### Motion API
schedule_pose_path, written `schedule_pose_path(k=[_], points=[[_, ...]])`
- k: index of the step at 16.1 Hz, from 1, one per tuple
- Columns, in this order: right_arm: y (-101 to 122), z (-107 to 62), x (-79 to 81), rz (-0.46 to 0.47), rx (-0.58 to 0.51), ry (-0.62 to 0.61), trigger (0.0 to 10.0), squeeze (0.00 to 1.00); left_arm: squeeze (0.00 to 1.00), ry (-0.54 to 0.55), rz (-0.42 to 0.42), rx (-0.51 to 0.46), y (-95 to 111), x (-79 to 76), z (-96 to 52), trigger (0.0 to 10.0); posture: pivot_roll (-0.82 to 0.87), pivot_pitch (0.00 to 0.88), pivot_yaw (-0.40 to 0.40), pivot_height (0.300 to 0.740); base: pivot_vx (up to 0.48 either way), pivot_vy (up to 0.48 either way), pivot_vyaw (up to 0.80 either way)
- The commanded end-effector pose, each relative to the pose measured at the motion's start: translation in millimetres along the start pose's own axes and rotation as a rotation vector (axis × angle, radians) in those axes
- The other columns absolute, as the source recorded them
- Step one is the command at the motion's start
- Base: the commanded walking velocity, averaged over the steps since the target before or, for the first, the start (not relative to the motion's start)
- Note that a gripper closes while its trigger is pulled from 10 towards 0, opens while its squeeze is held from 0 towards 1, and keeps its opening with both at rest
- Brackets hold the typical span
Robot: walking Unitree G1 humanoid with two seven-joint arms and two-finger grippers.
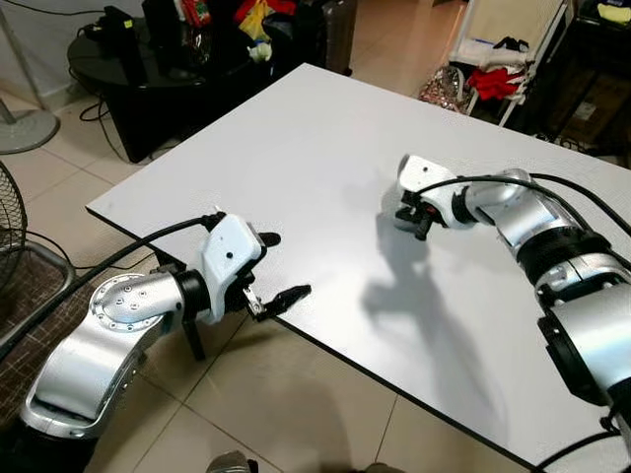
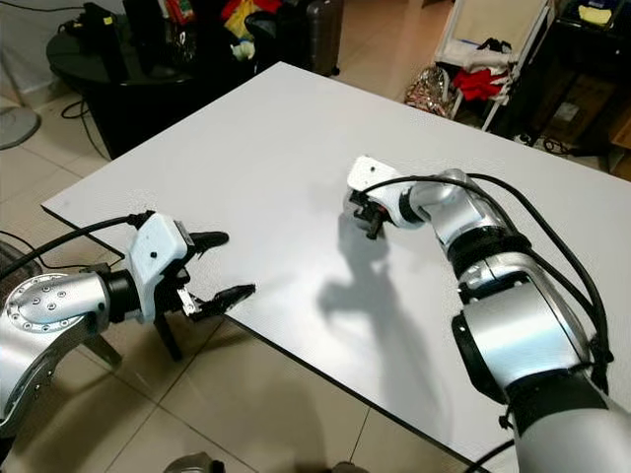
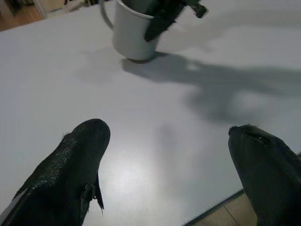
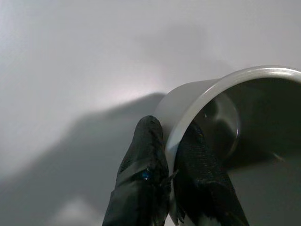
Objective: Setting the table
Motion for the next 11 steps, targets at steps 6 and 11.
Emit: schedule_pose_path(k=[6,11], points=[[10.6,0.7,-4.8,-0.027,-0.023,-0.05,10.0,0.0,0.0,-0.025,0.003,0.016,-0.1,-6.6,-1.5,10.0,0.1,0.086,-0.068,0.74,0.0,0.0,0.0],[14.7,-3.0,-10.4,-0.038,-0.036,-0.074,10.0,1.0,0.0,-0.016,0.008,0.004,3.6,-3.3,-0.5,10.0,0.1,0.075,-0.066,0.74,0.0,0.0,0.0]])
Point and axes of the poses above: a point about 5 cm out from each wrist's last joint towards the gripper, its own z axis pointing out of the wrist towards the gripper, its own y axis along the axis of the wrist's last joint, x = y × z, the point moved 3 cm from there along z, pointing out of the wrist towards the gripper, and after that the axes turned 8 degrees about z, right-handed, at the moved point
